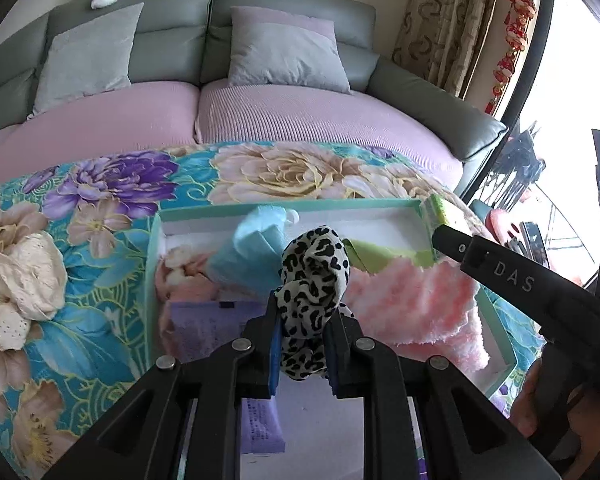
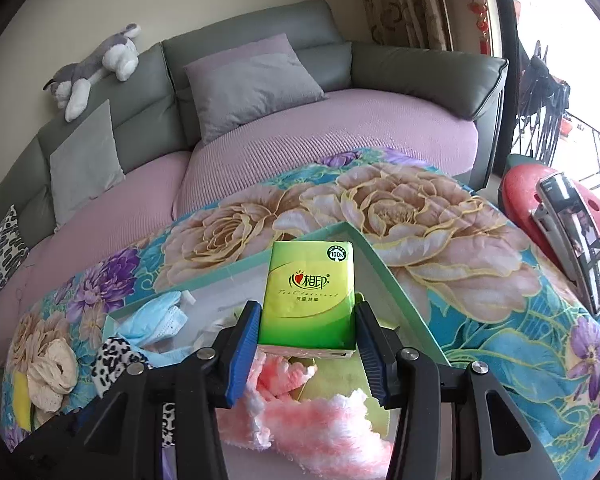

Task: Organize soft objects
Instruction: 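Carry the scrunchie and green tissue pack over the white tray, then open both grippers to drop the scrunchie and tissue pack into the tray, then move both grippers back toward the sponge and lace cap on the bed, then grasp the yellow sponge with the left gripper while the right gripper grasps the cream lace cap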

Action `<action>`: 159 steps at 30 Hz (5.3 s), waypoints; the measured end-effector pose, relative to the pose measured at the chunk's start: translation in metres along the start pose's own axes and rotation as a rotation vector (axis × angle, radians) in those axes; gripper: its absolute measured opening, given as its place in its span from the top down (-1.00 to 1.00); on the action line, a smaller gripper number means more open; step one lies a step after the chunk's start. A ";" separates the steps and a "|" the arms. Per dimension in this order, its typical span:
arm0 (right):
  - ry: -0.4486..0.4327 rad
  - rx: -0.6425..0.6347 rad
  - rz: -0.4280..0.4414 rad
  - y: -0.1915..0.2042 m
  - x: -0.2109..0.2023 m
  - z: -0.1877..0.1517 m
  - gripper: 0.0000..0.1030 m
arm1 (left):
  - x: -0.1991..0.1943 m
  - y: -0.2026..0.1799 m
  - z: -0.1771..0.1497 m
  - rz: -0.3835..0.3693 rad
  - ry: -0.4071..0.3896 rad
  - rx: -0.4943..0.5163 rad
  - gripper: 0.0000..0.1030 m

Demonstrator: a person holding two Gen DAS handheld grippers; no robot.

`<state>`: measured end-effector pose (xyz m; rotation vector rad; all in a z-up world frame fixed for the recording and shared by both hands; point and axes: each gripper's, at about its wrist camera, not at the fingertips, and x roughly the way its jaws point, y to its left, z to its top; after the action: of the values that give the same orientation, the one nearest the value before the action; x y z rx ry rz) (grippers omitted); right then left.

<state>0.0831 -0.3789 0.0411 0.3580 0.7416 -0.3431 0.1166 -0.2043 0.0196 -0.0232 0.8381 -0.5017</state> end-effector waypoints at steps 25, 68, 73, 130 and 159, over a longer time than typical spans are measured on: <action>0.075 -0.028 -0.012 0.004 0.019 -0.008 0.02 | 0.024 0.005 -0.006 -0.011 0.074 -0.006 0.59; 0.017 -0.234 0.152 0.103 -0.026 -0.018 -0.11 | -0.069 0.153 0.004 0.442 -0.061 -0.350 -0.35; 0.024 -0.248 0.138 0.111 -0.023 -0.021 -0.28 | -0.070 0.155 0.003 0.461 -0.057 -0.345 -0.63; 0.160 -0.549 0.396 0.314 0.011 -0.125 -0.62 | -0.150 0.335 -0.055 0.647 -0.090 -0.651 -0.91; 0.158 -0.476 0.320 0.317 0.059 -0.104 -0.61 | -0.126 0.348 -0.067 0.571 0.066 -0.491 -0.91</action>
<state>0.1961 -0.0637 -0.0104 0.0484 0.8785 0.1676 0.1434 0.1693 -0.0111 -0.2128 0.9682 0.2472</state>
